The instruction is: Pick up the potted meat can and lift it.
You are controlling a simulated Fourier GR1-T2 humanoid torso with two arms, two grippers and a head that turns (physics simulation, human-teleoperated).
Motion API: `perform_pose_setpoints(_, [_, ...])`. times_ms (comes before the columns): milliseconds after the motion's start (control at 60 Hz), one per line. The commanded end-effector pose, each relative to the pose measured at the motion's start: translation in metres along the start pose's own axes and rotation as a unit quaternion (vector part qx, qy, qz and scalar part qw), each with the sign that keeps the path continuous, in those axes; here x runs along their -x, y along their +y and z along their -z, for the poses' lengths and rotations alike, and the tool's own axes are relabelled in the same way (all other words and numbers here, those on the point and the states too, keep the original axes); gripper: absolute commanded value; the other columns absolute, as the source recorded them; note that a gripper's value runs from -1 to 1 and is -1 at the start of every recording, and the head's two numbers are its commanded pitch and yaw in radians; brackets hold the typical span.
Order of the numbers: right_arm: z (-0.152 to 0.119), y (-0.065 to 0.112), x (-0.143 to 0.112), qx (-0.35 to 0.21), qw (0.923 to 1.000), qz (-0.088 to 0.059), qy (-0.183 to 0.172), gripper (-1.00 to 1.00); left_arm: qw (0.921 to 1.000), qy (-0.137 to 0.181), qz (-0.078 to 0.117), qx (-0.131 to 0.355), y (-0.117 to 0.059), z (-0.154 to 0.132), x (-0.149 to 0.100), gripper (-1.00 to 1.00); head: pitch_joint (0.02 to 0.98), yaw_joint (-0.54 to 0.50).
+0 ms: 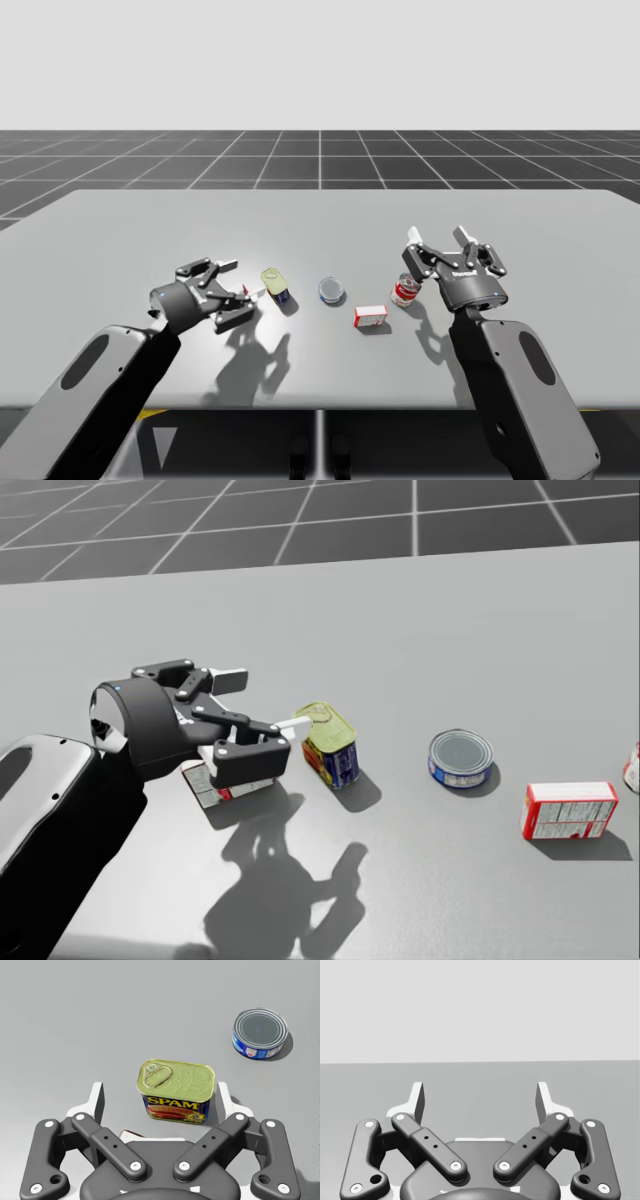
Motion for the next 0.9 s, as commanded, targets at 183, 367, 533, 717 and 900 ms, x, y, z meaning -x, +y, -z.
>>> perform_pose_setpoints(183, [0.000, 0.000, -0.001, 0.000, 1.0000, 0.002, 0.000, -1.00, 0.9979, 0.053, 0.016, 0.034, -0.009, 0.039, 0.019, -1.00, 0.756, 0.19])
perform_pose_setpoints(367, [0.000, -0.001, -0.001, 0.001, 1.0000, 0.003, -0.001, -1.00, 0.9973, 0.061, 0.020, 0.034, -0.006, 0.052, 0.021, -1.00, 0.756, 0.19])
perform_pose_setpoints(533, [0.000, -0.001, -0.001, 0.001, 1.0000, 0.003, 0.000, -1.00, 0.9971, 0.064, 0.029, 0.030, -0.006, 0.064, 0.019, -1.00, 0.757, 0.18])
perform_pose_setpoints(717, [0.000, -0.002, -0.001, 0.002, 1.0000, 0.003, -0.001, -1.00, 0.9967, 0.071, 0.030, 0.026, -0.004, 0.080, 0.021, -1.00, 0.757, 0.18])
perform_pose_setpoints(900, [0.000, -0.003, -0.001, 0.003, 1.0000, 0.003, 0.000, -1.00, 0.9962, 0.080, 0.026, 0.024, 0.000, 0.091, 0.026, -1.00, 0.761, 0.17])
